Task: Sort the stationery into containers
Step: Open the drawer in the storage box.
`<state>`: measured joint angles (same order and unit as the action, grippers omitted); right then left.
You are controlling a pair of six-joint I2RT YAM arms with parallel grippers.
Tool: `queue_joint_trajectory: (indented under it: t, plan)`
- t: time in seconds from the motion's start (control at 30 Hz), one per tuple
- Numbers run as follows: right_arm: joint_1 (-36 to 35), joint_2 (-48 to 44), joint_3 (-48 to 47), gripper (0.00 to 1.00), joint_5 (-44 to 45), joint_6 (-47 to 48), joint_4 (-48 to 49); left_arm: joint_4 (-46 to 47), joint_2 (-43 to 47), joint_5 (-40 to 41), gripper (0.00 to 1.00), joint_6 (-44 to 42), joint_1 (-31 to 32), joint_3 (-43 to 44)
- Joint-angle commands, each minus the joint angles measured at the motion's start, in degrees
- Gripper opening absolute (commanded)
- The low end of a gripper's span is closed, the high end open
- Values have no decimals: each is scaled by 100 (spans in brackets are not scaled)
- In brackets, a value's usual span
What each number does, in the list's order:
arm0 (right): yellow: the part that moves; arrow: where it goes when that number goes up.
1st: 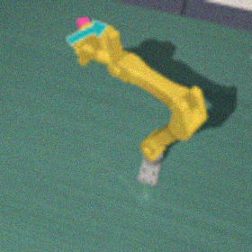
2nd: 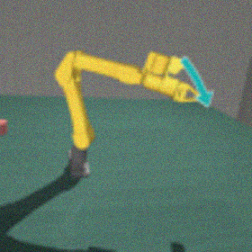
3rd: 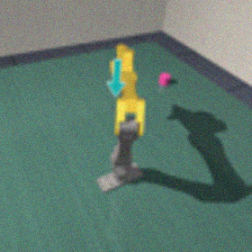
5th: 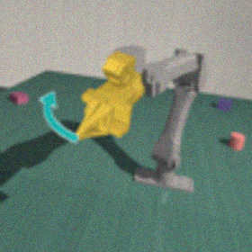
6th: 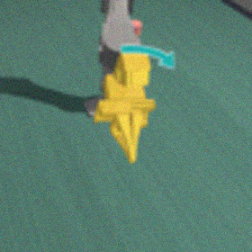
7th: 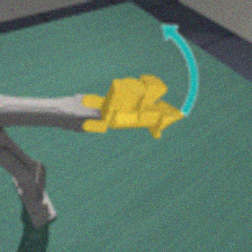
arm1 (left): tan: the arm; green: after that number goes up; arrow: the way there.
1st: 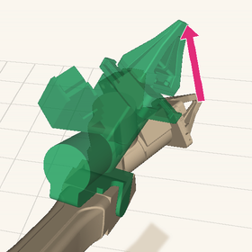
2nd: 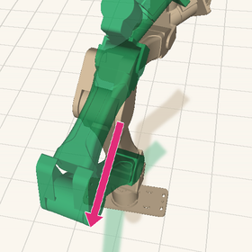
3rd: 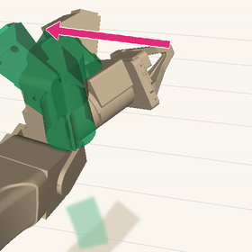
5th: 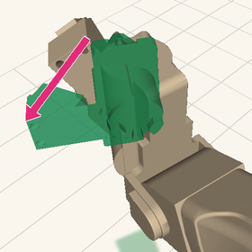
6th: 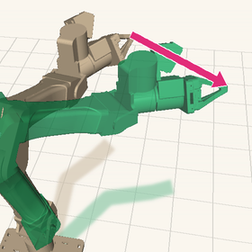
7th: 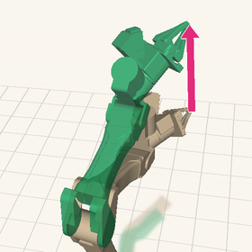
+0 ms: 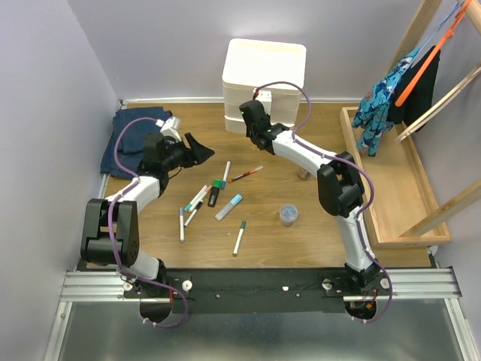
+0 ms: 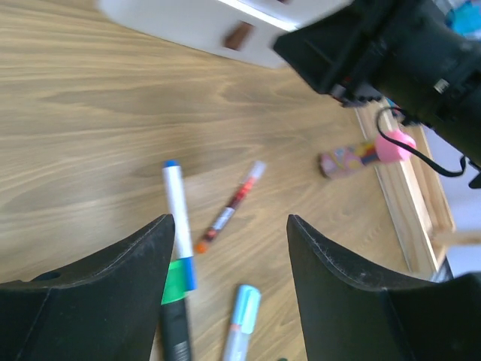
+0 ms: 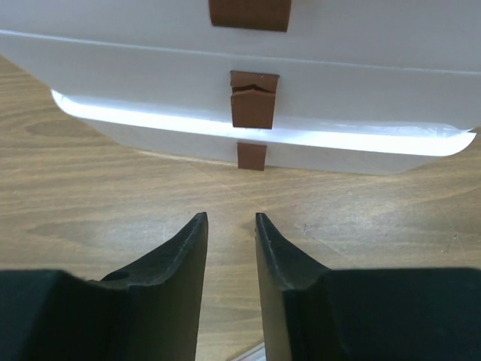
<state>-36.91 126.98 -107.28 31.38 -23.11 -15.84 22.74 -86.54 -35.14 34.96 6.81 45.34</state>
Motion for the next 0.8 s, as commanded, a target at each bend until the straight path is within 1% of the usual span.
queue_joint_trajectory:
  t: [0.0, 0.17, 0.27, 0.4, 0.53, 0.77]
  plan:
    - [8, 222, -310, 45, 571, 193, 379, 301, 243, -257, 70, 169, -871, -289]
    - [-1, 222, -276, 46, 545, 255, 406, 240, 42, -424, 71, -226, -1392, -210]
    - [-1, 196, -249, 45, 562, 325, 502, 283, -186, -564, 71, -227, -1428, -78]
    - [8, 257, -363, 45, 650, 509, 643, 591, -398, -723, 71, 142, -1419, -52]
    - [34, 310, -469, 45, 685, 580, 678, 793, -337, -679, 71, 195, -1419, -148]
    - [148, 319, -530, 45, 677, 738, 757, 881, -170, -775, 71, 186, -1481, -254]
